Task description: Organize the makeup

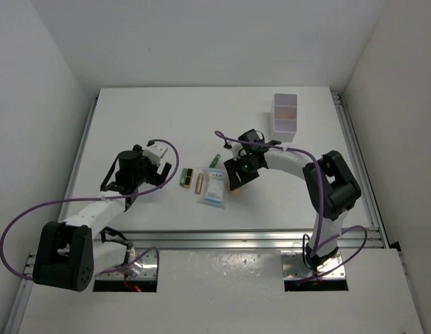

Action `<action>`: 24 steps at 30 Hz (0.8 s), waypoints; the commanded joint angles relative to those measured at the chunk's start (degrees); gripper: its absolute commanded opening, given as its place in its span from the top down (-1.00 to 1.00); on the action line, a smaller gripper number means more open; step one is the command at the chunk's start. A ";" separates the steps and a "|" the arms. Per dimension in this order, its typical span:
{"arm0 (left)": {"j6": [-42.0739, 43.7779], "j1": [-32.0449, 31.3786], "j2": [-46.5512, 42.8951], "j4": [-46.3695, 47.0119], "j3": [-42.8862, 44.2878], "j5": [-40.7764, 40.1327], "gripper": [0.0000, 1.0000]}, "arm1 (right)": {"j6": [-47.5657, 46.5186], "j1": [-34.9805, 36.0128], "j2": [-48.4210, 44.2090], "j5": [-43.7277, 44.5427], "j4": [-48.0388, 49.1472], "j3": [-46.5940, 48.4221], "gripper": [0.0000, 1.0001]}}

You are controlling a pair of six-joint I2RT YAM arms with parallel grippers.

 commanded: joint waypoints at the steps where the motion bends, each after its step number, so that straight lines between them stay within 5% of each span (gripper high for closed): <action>1: 0.23 -0.84 -1.44 1.72 -0.74 0.94 -0.99 | 1.37 0.91 1.09 2.78 2.10 -0.12 -0.14; 11: 0.75 -0.84 -1.97 1.19 -0.74 0.94 -0.99 | 2.16 1.09 3.56 4.64 5.96 -0.11 0.19; 15: 0.75 -0.84 -1.97 0.67 -0.13 0.94 -0.99 | 3.91 -0.23 4.26 3.41 7.02 -0.47 0.69; 19: 1.28 -0.84 -1.97 0.66 -0.13 0.94 -0.99 | 4.36 -2.78 0.76 2.35 6.76 -2.04 1.00; 24: 1.28 -0.84 -1.36 0.66 -0.13 0.94 -0.99 | 1.99 -6.45 -5.22 3.14 2.28 -0.21 1.00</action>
